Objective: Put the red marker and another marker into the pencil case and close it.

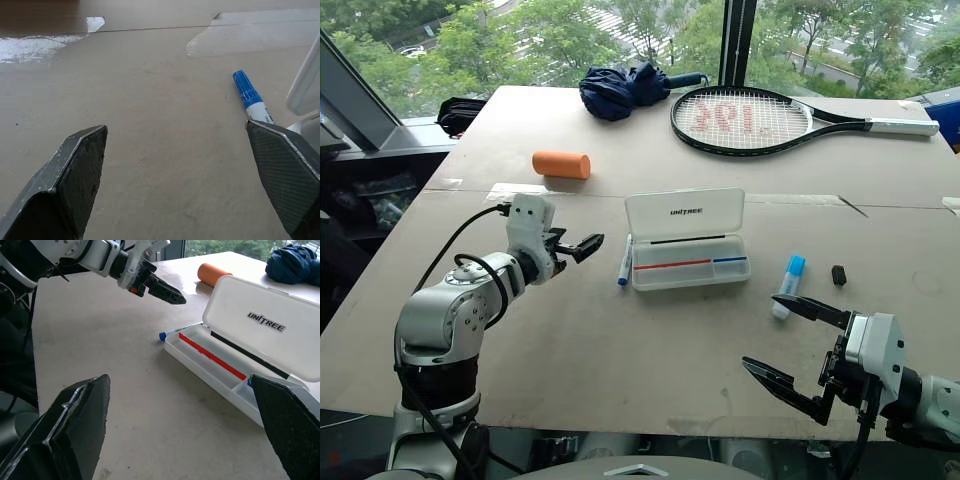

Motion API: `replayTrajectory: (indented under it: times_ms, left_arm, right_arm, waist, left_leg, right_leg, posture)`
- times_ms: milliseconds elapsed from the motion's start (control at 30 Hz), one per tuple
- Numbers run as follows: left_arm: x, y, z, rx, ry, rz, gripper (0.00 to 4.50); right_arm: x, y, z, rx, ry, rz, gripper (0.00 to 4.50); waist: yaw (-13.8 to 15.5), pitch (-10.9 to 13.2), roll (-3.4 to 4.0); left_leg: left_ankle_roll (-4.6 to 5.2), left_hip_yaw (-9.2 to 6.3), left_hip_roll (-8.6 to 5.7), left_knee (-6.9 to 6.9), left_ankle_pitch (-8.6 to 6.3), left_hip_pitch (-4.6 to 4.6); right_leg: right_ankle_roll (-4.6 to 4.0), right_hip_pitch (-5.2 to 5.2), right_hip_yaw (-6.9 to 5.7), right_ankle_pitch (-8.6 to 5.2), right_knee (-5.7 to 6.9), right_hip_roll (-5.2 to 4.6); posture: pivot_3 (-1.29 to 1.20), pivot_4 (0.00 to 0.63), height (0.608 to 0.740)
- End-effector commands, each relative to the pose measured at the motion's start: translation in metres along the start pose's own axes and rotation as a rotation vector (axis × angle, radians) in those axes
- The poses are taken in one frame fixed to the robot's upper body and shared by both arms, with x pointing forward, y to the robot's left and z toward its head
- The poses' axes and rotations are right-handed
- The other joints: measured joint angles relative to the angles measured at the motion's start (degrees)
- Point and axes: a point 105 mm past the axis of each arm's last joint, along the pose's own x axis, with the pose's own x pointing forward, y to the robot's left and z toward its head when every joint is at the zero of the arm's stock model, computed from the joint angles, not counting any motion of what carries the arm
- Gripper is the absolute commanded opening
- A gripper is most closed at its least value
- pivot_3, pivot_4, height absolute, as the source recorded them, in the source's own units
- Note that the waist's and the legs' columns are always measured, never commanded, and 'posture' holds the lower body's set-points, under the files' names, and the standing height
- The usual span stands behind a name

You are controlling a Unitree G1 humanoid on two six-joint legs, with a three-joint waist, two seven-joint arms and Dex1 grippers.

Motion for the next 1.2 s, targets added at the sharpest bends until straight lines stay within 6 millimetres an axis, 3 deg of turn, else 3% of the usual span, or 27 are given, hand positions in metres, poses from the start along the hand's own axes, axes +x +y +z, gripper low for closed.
replayTrajectory:
  times_ms: [33, 133, 300, 800, 1200]
  left_arm:
    - [0.001, -0.02, 0.011, 0.023, -0.002, -0.055, 4.48]
    - [0.003, -0.037, 0.005, 0.027, 0.06, -0.119, 4.48]
    - [0.004, -0.043, 0.0, 0.049, 0.109, -0.131, 4.48]
    - [-0.002, -0.019, -0.007, -0.002, 0.096, -0.073, 4.48]
    - [-0.006, -0.014, -0.01, -0.087, 0.05, -0.093, 4.48]
  right_arm:
    - [0.0, 0.001, 0.011, -0.057, -0.017, -0.004, 4.5]
    - [-0.001, 0.003, 0.011, -0.059, -0.015, -0.008, 4.5]
    - [-0.003, 0.004, 0.013, -0.062, -0.008, -0.018, 4.5]
    - [-0.002, 0.003, 0.014, -0.06, -0.005, -0.03, 4.5]
    - [-0.004, 0.005, 0.013, -0.059, -0.003, -0.029, 4.5]
  waist:
    - [0.0, 0.0, 0.0]
    - [0.0, 0.0, 0.0]
    - [-0.1, 0.0, -0.01]
    - [0.0, 0.0, -0.01]
    - [-0.1, 0.0, -0.02]
  left_leg:
    - [0.0, 0.0, 0.0, 0.0, 0.0, 0.0]
    - [0.0, 0.0, 0.0, 0.0, 0.0, 0.0]
    - [0.0, 0.0, 0.01, 0.0, 0.0, 0.01]
    - [0.0, 0.0, 0.02, -0.01, 0.0, 0.01]
    - [0.0, 0.0, 0.02, -0.01, 0.0, 0.0]
  right_leg:
    - [0.0, 0.0, 0.0, 0.0, 0.0, 0.01]
    - [0.0, 0.0, -0.01, 0.0, 0.01, 0.02]
    - [0.0, -0.01, 0.0, 0.0, 0.01, 0.04]
    - [-0.01, -0.01, 0.02, -0.01, 0.0, 0.02]
    - [-0.01, -0.01, 0.03, -0.01, -0.02, -0.01]
  posture:
    - [0.0, 0.15, 0.73]
    - [0.0, 0.15, 0.73]
    - [0.0, 0.15, 0.73]
    - [0.0, 0.15, 0.73]
    - [0.0, 0.15, 0.73]
